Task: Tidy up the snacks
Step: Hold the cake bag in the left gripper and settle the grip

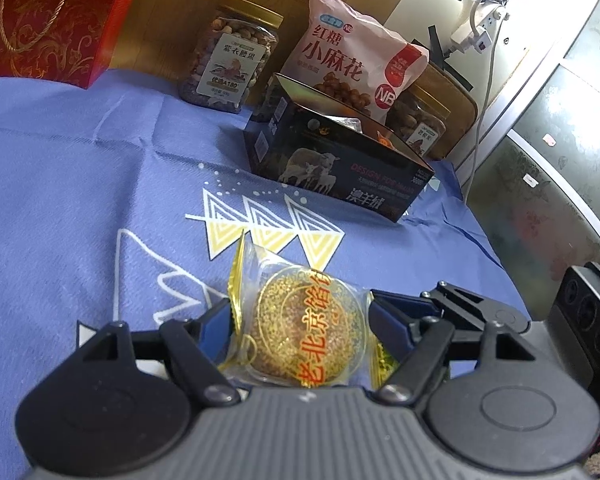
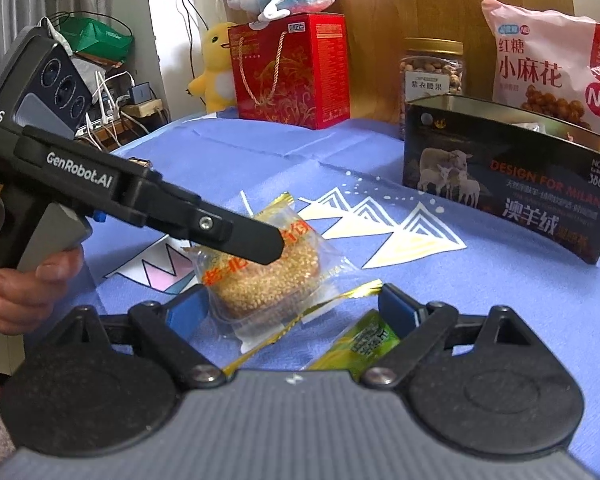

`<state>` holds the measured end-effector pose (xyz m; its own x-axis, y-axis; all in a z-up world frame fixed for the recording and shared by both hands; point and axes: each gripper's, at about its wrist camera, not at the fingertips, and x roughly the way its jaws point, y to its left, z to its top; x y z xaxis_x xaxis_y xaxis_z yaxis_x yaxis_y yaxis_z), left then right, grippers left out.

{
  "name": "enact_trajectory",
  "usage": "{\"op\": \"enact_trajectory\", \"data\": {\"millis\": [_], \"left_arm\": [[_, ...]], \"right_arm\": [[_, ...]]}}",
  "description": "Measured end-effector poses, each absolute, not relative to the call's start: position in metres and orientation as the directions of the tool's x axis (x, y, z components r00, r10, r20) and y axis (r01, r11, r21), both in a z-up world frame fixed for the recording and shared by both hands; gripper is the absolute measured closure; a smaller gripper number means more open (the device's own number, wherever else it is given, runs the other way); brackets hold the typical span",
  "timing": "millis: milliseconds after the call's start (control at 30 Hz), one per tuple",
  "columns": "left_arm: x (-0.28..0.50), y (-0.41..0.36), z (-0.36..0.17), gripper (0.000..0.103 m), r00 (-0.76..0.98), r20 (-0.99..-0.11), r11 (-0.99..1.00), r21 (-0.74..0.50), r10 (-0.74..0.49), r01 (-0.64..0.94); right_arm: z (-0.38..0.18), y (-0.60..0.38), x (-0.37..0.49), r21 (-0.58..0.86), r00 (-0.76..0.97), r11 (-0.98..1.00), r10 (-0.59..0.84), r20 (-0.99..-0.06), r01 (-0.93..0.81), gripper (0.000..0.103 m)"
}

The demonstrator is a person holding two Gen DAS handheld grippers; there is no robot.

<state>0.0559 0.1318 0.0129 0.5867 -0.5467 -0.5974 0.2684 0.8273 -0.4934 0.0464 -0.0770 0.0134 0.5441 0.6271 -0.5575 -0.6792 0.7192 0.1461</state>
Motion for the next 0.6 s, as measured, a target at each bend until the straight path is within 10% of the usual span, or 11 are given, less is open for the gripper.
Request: {"op": "enact_trajectory", "data": {"millis": [600], "left_arm": [[0.0543, 0.1382, 0.0111, 0.030, 0.584, -0.595, 0.820, -0.513, -0.552, 0.252]], "right_arm": [[0.0141, -0.0791, 0.0442, 0.126, 0.551, 0.723, 0.616, -0.563, -0.679, 0.009]]}}
